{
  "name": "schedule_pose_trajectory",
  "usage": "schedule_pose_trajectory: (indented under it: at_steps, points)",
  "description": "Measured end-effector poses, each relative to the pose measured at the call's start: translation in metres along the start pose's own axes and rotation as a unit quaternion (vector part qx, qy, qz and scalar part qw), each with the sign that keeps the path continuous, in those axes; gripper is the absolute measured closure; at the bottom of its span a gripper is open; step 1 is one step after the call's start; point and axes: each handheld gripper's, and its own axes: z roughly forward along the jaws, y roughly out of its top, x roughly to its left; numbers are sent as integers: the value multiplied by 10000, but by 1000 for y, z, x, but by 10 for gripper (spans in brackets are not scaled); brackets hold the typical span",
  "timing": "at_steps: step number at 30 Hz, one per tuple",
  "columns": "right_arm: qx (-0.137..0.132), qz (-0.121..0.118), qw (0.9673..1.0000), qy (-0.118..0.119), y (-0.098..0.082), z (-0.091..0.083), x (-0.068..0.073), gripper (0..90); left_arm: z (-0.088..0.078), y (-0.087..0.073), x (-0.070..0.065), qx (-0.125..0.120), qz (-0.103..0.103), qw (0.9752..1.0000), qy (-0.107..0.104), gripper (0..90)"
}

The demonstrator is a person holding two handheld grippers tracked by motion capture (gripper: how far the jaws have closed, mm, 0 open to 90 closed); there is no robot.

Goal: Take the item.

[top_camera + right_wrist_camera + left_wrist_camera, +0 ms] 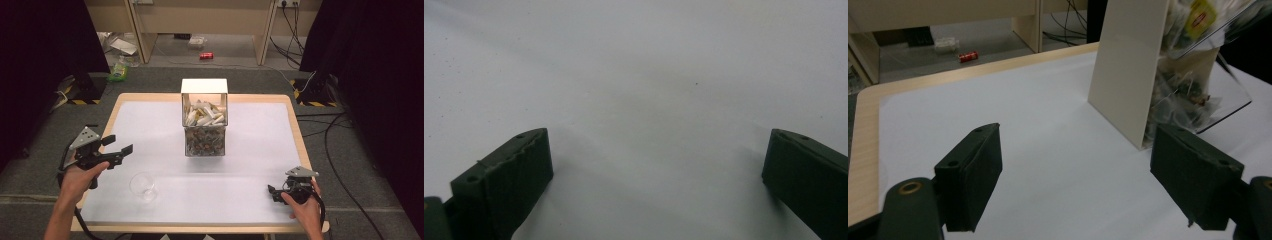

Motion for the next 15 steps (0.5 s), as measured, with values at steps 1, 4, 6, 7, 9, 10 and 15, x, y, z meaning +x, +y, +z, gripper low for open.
schedule_pose_trajectory:
  at_steps: [1, 4, 6, 7, 9, 10, 15]
  points:
    - [0, 10, 10000, 2, 0, 0, 0, 4, -1, 4, -3, -47, 8, 10000, -73, 206]
    - [0, 10, 10000, 3, 0, 0, 0, 4, -3, 10, -8, -127, 34, 9997, -197, 211]
    - [-1, 3, 10000, 1, 0, 0, 0, 4, -4, 16, -13, -195, 62, 9994, -267, 215]
    - [-1, 4, 10000, 1, 0, 0, 0, 4, -4, 21, -17, -240, 84, 9991, -344, 221]
    - [0, -3, 10000, -3, 0, 0, 0, 4, -3, 22, -19, -241, 94, 9989, -384, 225]
    - [0, -3, 10000, -3, 0, 0, 0, 4, -2, 24, -19, -240, 79, 9988, -422, 225]
    - [1, -3, 10000, -4, 0, 0, 0, 4, 4, 32, -28, -257, 151, 9983, -502, 245]
